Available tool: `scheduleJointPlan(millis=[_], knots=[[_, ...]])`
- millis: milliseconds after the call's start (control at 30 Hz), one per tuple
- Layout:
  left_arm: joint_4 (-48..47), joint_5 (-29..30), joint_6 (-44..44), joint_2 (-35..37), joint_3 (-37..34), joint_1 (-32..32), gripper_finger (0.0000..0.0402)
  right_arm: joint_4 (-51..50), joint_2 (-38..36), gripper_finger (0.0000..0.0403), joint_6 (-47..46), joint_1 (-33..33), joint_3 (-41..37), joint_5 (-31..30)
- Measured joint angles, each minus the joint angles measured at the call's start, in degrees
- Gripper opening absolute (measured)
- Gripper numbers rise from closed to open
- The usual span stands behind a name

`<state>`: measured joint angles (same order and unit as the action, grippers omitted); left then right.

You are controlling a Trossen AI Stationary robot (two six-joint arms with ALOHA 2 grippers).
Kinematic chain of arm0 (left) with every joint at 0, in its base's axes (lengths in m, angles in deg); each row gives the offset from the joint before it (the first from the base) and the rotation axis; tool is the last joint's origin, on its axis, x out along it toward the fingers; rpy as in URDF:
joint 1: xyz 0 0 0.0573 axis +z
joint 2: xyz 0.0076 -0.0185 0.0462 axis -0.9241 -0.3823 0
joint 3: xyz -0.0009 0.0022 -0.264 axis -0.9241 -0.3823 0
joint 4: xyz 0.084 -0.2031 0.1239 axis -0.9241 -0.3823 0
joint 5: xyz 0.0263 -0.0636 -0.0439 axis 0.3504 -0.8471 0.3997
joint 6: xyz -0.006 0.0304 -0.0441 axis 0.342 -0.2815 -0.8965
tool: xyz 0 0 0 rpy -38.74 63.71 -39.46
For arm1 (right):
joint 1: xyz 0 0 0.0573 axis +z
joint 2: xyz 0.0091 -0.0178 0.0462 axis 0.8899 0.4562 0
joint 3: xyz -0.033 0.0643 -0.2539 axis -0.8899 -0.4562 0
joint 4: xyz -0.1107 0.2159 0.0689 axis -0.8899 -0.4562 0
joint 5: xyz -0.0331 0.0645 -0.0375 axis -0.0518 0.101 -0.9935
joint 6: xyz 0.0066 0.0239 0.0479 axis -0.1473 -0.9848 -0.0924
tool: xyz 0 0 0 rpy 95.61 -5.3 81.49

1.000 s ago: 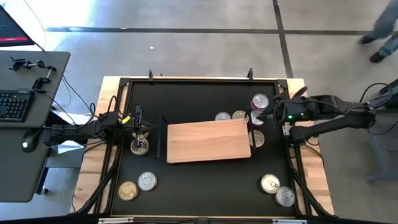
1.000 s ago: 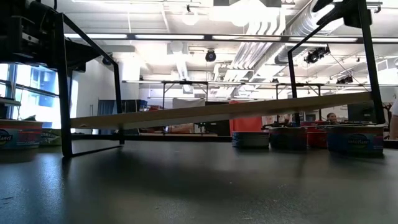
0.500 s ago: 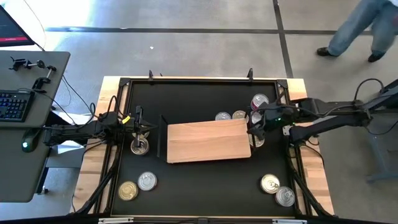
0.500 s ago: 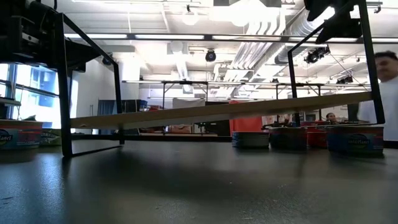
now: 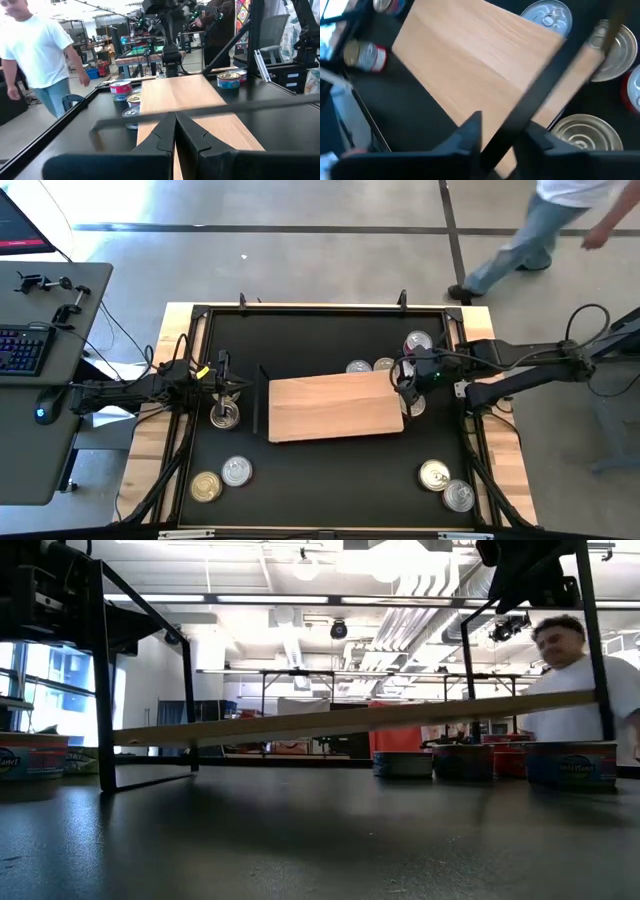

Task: Stack canned seafood by type on shelf
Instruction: Move the shelf to the top center of the table

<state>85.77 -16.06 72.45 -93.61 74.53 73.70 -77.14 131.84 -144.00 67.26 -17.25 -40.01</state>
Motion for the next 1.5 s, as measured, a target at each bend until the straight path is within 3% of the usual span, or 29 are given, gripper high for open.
scheduleJointPlan(millis=[67, 133, 567, 1033, 1500], knots=[[0.21, -1.18, 0.07, 0.00, 0.00, -0.02, 0.0001, 0.52, -0.01, 0.0024, -0.75, -0.21, -0.05, -1.41], [0.52, -1.43, 0.02, 0.04, 0.13, -0.08, 0.0001, 0.93, -0.08, 0.0013, -0.79, -0.62, 0.14, -2.55], [-0.35, -0.88, 0.00, -0.01, 0.04, 0.00, 0.0001, -0.60, -4.76, 0.0010, -0.11, -4.00, 0.93, -7.33], [-0.55, -0.98, 0.00, 0.00, 0.02, 0.00, 0.0001, 9.49, -5.70, 0.0005, 8.06, -16.22, 0.93, -10.27], [-0.84, -1.18, 0.00, 0.00, 0.00, 0.00, 0.0001, 27.52, 6.25, 0.0006, 15.55, -26.85, 0.95, -12.24]])
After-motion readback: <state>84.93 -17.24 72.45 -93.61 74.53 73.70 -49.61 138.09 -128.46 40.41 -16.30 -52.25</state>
